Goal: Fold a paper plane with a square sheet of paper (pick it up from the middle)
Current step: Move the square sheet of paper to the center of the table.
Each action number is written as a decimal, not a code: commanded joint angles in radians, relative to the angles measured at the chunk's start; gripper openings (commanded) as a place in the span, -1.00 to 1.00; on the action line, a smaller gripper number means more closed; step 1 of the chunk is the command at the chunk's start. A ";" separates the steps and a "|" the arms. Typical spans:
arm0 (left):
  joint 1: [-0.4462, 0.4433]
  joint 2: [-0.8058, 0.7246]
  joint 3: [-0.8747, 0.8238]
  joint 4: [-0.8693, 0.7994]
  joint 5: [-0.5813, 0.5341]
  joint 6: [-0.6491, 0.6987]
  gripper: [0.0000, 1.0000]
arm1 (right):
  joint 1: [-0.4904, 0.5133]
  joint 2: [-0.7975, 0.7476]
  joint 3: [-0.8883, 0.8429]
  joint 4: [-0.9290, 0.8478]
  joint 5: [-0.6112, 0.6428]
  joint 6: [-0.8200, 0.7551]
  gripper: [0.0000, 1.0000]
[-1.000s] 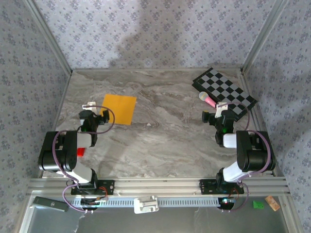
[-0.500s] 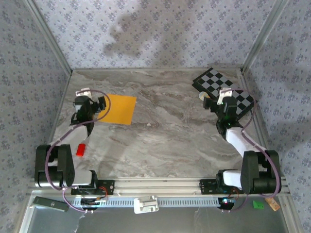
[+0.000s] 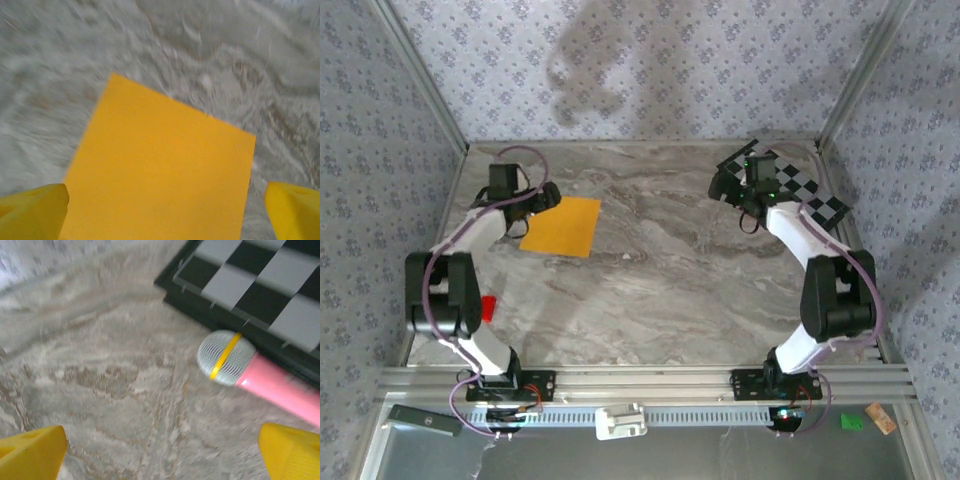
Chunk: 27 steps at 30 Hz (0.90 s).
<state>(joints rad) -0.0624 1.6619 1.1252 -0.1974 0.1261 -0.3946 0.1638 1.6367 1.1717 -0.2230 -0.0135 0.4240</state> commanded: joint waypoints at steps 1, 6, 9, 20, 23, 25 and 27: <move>-0.042 0.101 0.123 -0.179 0.019 -0.019 0.98 | 0.044 0.049 0.087 -0.072 -0.051 0.052 1.00; -0.077 0.247 0.263 -0.285 -0.080 -0.039 0.94 | 0.083 0.118 0.146 -0.090 -0.053 0.062 1.00; -0.095 0.318 0.321 -0.337 -0.106 -0.038 0.93 | 0.095 0.139 0.164 -0.093 -0.065 0.064 1.00; -0.122 0.387 0.318 -0.406 -0.083 -0.018 0.82 | 0.113 0.174 0.196 -0.102 -0.078 0.051 1.00; -0.144 0.370 0.275 -0.427 -0.078 -0.019 0.80 | 0.115 0.179 0.197 -0.101 -0.079 0.051 1.00; -0.172 0.351 0.237 -0.439 -0.070 -0.030 0.78 | 0.116 0.184 0.198 -0.096 -0.079 0.054 1.00; -0.208 0.329 0.200 -0.453 -0.068 -0.049 0.78 | 0.118 0.189 0.199 -0.094 -0.081 0.057 1.00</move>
<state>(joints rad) -0.2169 2.0068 1.3911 -0.5339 0.0162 -0.4191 0.2741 1.8011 1.3327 -0.3000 -0.0837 0.4652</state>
